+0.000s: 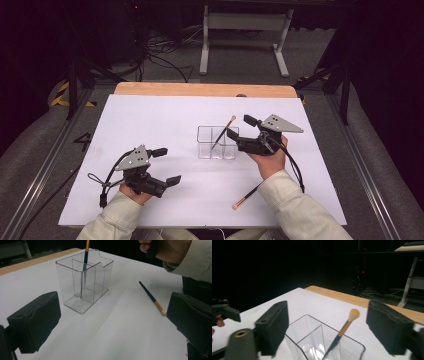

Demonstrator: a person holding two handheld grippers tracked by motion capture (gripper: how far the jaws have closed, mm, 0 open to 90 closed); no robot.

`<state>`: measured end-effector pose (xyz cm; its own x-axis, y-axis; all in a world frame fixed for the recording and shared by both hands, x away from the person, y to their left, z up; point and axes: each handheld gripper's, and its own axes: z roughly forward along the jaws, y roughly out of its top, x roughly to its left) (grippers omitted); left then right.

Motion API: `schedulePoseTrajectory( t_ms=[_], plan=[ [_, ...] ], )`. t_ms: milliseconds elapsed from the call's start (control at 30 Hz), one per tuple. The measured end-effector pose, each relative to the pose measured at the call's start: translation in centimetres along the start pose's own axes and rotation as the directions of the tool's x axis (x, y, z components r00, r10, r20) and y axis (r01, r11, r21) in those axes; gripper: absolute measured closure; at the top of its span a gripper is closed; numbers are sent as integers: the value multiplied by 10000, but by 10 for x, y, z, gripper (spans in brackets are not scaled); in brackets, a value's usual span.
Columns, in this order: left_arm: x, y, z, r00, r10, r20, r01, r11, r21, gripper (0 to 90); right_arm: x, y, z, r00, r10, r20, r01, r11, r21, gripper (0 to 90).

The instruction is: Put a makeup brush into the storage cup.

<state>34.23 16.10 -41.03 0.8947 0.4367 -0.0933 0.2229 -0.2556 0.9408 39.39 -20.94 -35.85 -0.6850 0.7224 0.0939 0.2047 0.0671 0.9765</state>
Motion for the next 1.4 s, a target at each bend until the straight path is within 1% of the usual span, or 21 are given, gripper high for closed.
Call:
schedulePoseTrajectory(
  t_ms=[33,67,133,167,233,267,367,400,433,533,633,700,733,900,1000,1033,1100,1167,1333,1367,1400],
  plan=[
    [0,0,0,10000,0,0,0,10000,0,1,0,0,0,10000,0,0,0,10000,0,156],
    [0,0,0,10000,47,-1,-47,10000,0,1,-4,3,-8,9999,8,-147,-9,10000,-55,136],
    [0,0,0,10000,47,0,-47,10000,5,1,-6,3,-11,9998,-6,-190,4,10000,-74,130],
    [1,0,1,10000,31,-14,-31,10000,-1,1,-10,5,-20,9995,-120,-280,118,9999,-65,110],
    [1,0,1,10000,33,-34,-33,10000,-1,1,-11,6,-23,9994,-142,-326,141,9999,-38,97],
    [1,0,1,10000,28,-35,-28,10000,2,1,-12,8,-28,9986,-196,-494,198,9998,25,94],
    [1,0,0,10000,30,-27,-30,10000,-5,1,-12,10,-35,9974,-456,-556,465,9988,142,88],
    [1,0,0,10000,28,-24,-28,10000,-7,1,-12,10,-35,9974,-456,-556,465,9988,142,88],
    [1,0,0,10000,24,-25,-24,10000,-12,1,-11,12,-41,9965,-514,-661,531,9983,248,87],
    [1,0,-1,10000,-32,-23,32,10000,-37,1,-11,13,-48,9955,-658,-679,680,9972,302,87],
    [1,1,-1,10000,-9,-24,9,10000,-38,1,-12,15,-54,9948,-688,-750,715,9969,339,93],
    [1,1,-1,10000,-5,-20,5,10000,-44,2,-13,17,-63,9932,-746,-898,784,9962,392,94],
    [1,1,-1,10000,-6,-11,6,10000,-57,2,-13,17,-63,9932,-746,-898,784,9962,392,94],
    [1,1,-1,10000,-23,5,23,10000,-57,1,-14,20,-76,9887,-1057,-1063,1139,9907,745,89],
    [1,1,-1,10000,-18,5,18,9999,-117,2,-14,21,-79,9873,-1196,-1049,1289,9879,867,90],
    [1,1,-1,10000,-43,15,44,9999,-128,1,-13,22,-83,9848,-1335,-1111,1445,9847,972,100],
    [1,1,-1,10000,-46,-3,46,9999,-108,1,-14,23,-86,9825,-1427,-1198,1551,9827,1014,102],
    [1,1,-1,10000,-58,3,59,9999,-108,1,-14,24,-88,9821,-1427,-1232,1561,9819,1069,102],
    [0,1,-1,10000,-36,-32,36,9999,-122,1,-16,28,-92,9803,-1435,-1358,1633,9754,1479,89],
    [0,1,-1,10000,-70,-42,69,9999,-114,1,-16,28,-93,9793,-1454,-1409,1663,9745,1507,90],
    [1,1,-1,10000,-4,-47,4,10000,-77,1,-16,28,-93,9793,-1454,-1409,1663,9745,1507,90]
  ],
)
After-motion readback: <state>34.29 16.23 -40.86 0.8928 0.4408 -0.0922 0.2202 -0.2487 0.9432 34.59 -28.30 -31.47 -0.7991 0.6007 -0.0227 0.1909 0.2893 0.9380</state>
